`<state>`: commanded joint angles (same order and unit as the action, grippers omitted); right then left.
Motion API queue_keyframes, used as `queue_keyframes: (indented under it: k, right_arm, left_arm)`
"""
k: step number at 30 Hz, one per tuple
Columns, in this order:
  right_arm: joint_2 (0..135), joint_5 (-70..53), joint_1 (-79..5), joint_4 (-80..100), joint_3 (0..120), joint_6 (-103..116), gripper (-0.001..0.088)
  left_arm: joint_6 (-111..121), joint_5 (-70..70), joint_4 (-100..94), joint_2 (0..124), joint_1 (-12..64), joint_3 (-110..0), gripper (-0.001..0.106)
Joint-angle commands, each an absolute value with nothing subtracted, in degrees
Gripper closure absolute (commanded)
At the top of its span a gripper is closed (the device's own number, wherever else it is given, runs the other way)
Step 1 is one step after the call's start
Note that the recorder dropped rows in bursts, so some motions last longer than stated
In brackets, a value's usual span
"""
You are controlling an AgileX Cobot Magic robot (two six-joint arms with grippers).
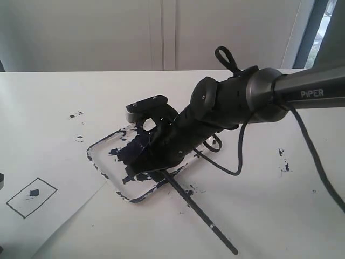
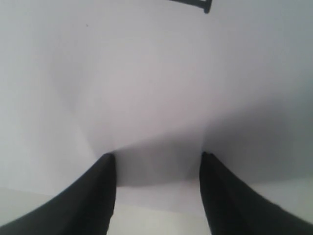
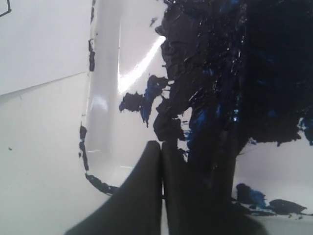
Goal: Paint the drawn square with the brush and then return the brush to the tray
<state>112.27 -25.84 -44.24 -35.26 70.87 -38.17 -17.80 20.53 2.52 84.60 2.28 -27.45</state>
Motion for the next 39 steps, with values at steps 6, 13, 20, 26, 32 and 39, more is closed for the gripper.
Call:
queue_keyframes:
  k: [6, 13, 20, 26, 32, 39]
  right_arm:
    - [113.82, -25.25, -43.3, -32.82, 70.87, -36.62, 0.0868]
    - [114.82, -23.9, -43.32, -31.23, 70.87, -35.71, 0.0868]
    - [114.85, -23.0, -43.29, -30.76, 70.87, -35.71, 0.0868]
    - [112.74, -21.91, -43.29, -29.9, 70.87, -35.82, 0.0868]
    - [106.73, -29.62, -43.29, -26.09, 70.87, -35.82, 0.0868]
    - [99.82, -47.18, -43.42, -19.25, 69.89, -29.59, 0.0868]
  left_arm:
    - [-17.8, 20.52, 2.52, 84.6, 2.28, -27.45, 0.049]
    - [-17.8, 20.14, 2.52, 84.6, 2.28, -27.45, 0.049]
    - [-17.8, 19.9, 2.52, 84.6, 2.28, -27.45, 0.049]
    - [-17.8, 19.9, 2.52, 84.6, 2.28, -27.45, 0.049]
    - [-17.8, 19.6, 2.52, 84.6, 2.28, -27.45, 0.049]
    - [-17.8, 19.43, 2.99, 84.6, 2.28, -27.45, 0.049]
